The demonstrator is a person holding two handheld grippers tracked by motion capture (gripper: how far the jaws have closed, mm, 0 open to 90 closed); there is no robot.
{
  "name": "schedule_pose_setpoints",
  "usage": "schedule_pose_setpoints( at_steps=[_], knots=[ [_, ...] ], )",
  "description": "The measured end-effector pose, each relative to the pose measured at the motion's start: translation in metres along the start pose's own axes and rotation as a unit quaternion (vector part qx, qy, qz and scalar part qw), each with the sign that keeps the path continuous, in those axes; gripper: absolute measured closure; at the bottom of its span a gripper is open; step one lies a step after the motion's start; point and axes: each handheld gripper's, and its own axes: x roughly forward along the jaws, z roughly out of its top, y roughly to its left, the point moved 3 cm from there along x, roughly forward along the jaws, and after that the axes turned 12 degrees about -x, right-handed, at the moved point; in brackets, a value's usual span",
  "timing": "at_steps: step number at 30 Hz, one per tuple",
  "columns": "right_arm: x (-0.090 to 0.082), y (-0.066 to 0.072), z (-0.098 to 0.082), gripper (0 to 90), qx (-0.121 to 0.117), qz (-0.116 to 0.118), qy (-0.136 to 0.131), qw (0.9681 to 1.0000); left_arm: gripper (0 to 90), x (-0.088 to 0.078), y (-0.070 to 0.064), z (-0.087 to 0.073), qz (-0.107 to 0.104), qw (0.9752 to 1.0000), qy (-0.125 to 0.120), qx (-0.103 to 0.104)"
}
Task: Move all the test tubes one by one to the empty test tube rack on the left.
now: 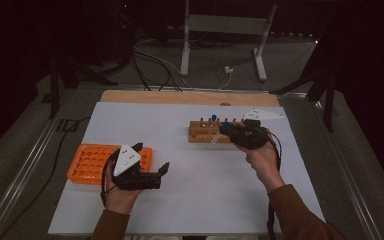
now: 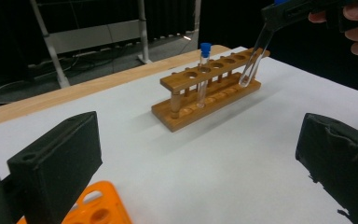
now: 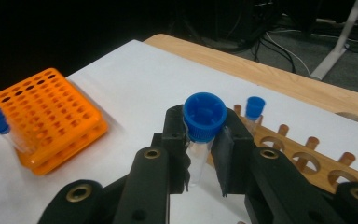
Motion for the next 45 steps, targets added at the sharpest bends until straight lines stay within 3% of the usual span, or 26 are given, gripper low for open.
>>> schedule_pose_setpoints(
  at_steps=[21,32,39,45],
  knots=[
    [-0.010,0.033,0.005,75.8,-0.017,0.055,0.000,0.9984,1.2,0.025,-0.030,0.004,-0.006,0.9998,0.013,0.016],
    [-0.015,0.055,0.008,75.8,-0.032,0.090,-0.002,0.9954,7.9,0.039,-0.049,0.004,-0.027,0.9989,0.026,0.029],
    [-0.013,0.067,0.009,75.7,-0.038,0.110,0.002,0.9933,18.3,0.047,-0.059,0.003,-0.032,0.9986,0.023,0.034],
    [-0.010,0.075,0.010,75.7,-0.041,0.122,0.003,0.9917,45.2,0.053,-0.066,0.001,-0.037,0.9981,0.025,0.042]
  ],
)
